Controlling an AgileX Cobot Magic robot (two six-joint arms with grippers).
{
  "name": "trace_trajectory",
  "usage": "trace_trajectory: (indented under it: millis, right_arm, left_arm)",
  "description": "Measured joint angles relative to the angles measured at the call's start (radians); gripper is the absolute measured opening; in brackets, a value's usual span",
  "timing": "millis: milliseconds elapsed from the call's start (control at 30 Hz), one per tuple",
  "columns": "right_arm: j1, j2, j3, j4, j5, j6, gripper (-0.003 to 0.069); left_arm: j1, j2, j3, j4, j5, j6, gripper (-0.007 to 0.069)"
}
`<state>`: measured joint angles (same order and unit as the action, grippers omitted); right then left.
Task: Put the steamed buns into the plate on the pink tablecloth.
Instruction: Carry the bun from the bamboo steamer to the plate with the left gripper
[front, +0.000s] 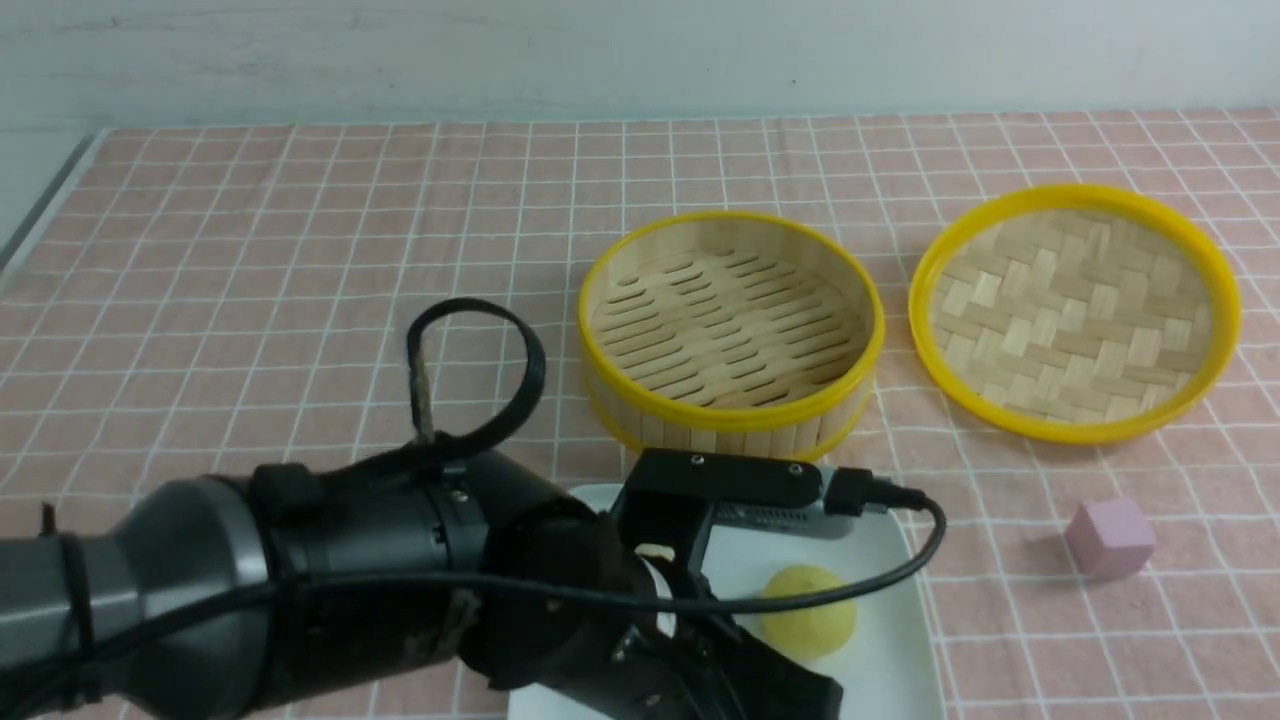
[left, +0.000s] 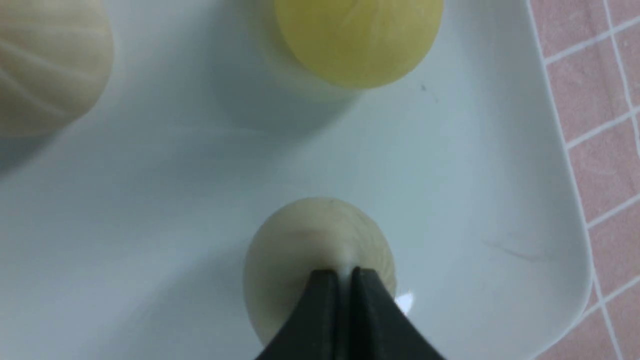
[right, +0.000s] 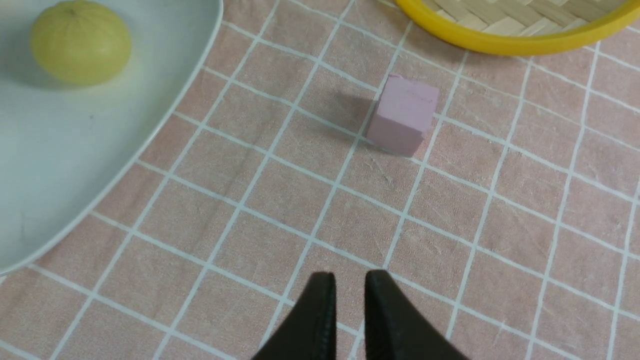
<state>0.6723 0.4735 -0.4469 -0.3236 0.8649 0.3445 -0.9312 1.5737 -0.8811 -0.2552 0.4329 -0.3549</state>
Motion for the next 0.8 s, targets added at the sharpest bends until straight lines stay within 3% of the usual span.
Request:
trace_trajectory:
  millis: [433, 567, 800]
  right_arm:
    - [0.000, 0.000, 0.000, 0.000, 0.000, 0.023, 0.0117]
    - [0.000, 0.000, 0.000, 0.000, 0.000, 0.023, 0.0117]
    - [0.000, 0.000, 0.000, 0.000, 0.001, 0.023, 0.0117]
  left_arm:
    - [0.000, 0.002, -0.009, 0.039, -0.056, -0.004, 0.0070]
    - [0.000, 0.008, -0.009, 0.039, -0.049, -0.039, 0.0129]
    - [0.000, 0.035, -0.011, 0.069, -0.032, -0.059, 0.0295]
